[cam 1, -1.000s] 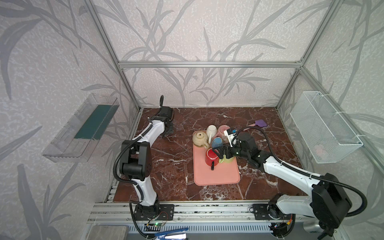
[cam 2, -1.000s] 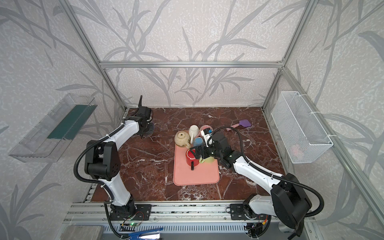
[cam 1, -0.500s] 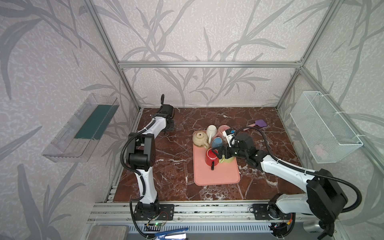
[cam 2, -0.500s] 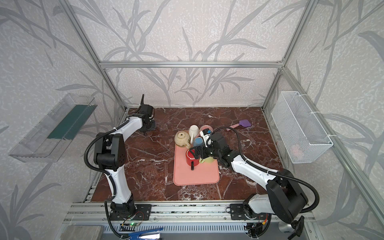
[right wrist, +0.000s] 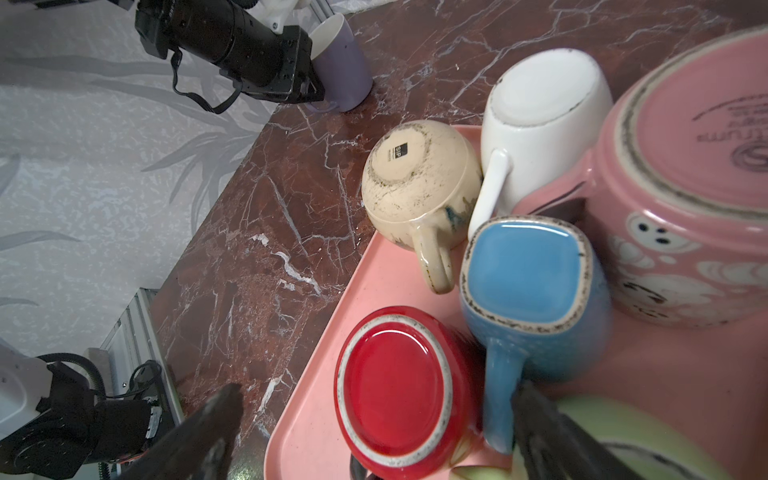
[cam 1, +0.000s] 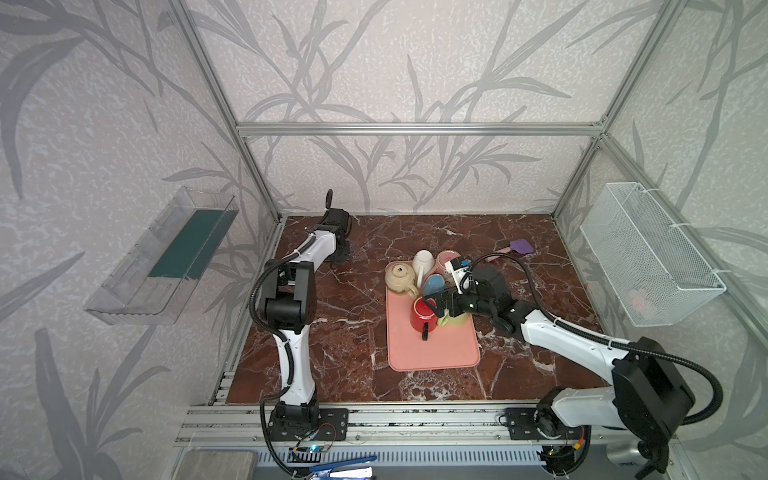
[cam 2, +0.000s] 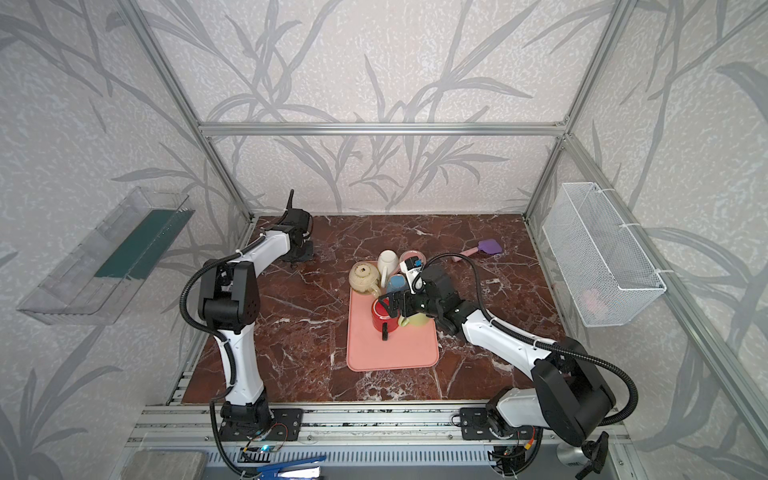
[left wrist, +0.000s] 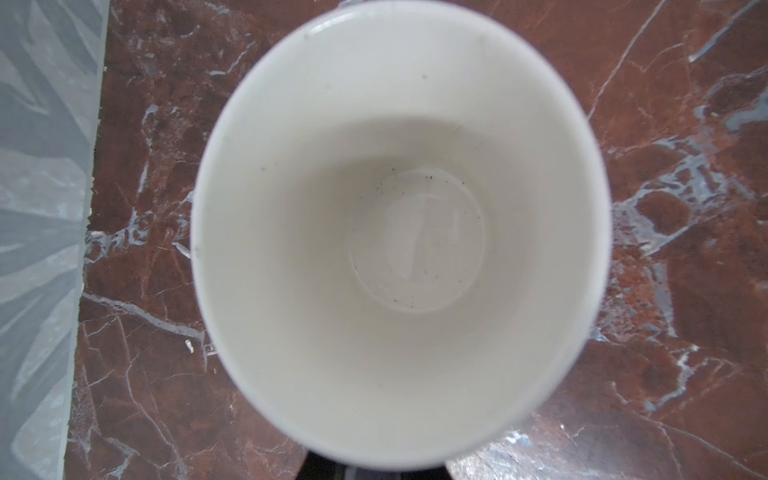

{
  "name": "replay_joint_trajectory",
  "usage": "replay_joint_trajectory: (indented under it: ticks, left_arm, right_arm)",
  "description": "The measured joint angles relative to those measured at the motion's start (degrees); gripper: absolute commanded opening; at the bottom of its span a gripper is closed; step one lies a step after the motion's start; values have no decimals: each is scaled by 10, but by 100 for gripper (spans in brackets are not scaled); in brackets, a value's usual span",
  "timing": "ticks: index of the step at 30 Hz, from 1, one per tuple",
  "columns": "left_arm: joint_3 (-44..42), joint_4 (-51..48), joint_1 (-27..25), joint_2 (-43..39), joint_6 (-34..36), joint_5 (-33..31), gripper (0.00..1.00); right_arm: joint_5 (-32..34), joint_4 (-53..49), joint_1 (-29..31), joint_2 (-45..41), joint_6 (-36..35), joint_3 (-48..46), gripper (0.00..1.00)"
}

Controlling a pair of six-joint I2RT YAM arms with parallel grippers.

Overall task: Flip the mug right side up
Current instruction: 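Set the lavender mug upright on the table and open the left gripper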

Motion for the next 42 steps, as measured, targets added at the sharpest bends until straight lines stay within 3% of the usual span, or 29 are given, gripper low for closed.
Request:
replay_joint_trajectory:
  ticks: [7,20,23,26,30,34,42]
  left_arm:
    - [2,-17,0,0,-3,-9,23]
    - [1,-14,-4,-3,-13,-14,44]
    - [-6,-15,-7,-24,-26,-13,60]
    - [-21,-16,-13,-67,-39,-5,80]
    - [-48,-13,-25,-149,-53,21,96]
    - [-99,-2,-52,-248,-78,43,99]
    - [-228,15,-118,-434,-118,91,99]
  right_arm:
    - [7,-6,0,0,0,0,99]
    - [35,-82,4,-11,-9,25,99]
    - [58,-111,17,-23,-18,39,100]
    - [86,-146,45,-35,-28,59,97]
    - [132,-192,82,-49,-33,83,89]
    - [193,-246,131,-55,-30,105,79]
    - [283,-325,208,-43,4,127,71]
